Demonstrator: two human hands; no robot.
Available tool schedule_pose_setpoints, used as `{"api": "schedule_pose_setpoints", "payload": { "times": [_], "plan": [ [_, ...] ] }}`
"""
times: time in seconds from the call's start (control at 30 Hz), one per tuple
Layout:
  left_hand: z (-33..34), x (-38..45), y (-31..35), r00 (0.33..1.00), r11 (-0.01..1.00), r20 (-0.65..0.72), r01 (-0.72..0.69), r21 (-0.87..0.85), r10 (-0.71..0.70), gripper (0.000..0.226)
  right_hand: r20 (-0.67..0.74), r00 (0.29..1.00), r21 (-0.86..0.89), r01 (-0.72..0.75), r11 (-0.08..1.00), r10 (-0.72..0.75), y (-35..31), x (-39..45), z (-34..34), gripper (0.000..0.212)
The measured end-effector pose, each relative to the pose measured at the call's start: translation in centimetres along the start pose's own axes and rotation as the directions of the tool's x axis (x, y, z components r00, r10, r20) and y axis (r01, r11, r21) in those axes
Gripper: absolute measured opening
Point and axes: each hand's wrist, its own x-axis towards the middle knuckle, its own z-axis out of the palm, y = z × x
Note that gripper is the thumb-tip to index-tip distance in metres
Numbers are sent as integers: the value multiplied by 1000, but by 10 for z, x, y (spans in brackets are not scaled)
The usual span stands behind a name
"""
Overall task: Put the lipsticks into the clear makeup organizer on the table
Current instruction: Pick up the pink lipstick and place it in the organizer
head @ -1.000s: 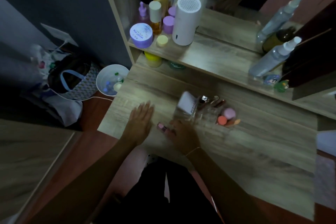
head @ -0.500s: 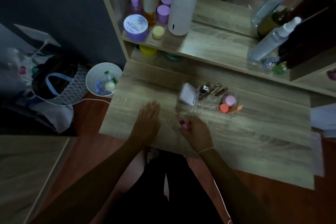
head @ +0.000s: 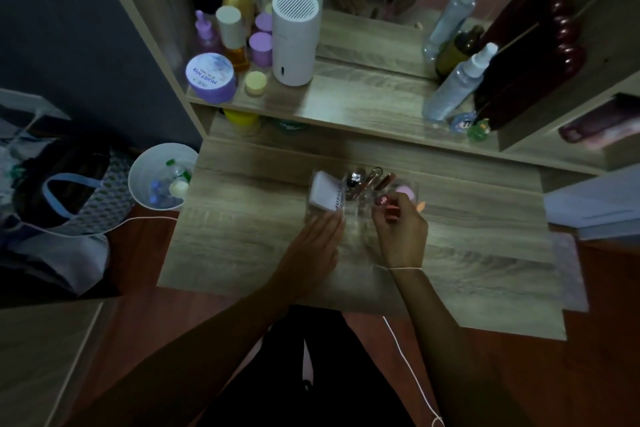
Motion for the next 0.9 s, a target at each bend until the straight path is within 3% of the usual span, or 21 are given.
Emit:
{"api": "schedule_pose_setpoints", "payload": {
  "times": [0.47,0.9],
  "plan": [
    [11,4,0,998,999,63,31,-11,-30,66,163,979,-64,-114,991,123,1,17,14,18],
    [16,3,1,998,999,28,48,14,-48,66,205,975,-54,-76,996,86,9,22,29,20]
  ]
}}
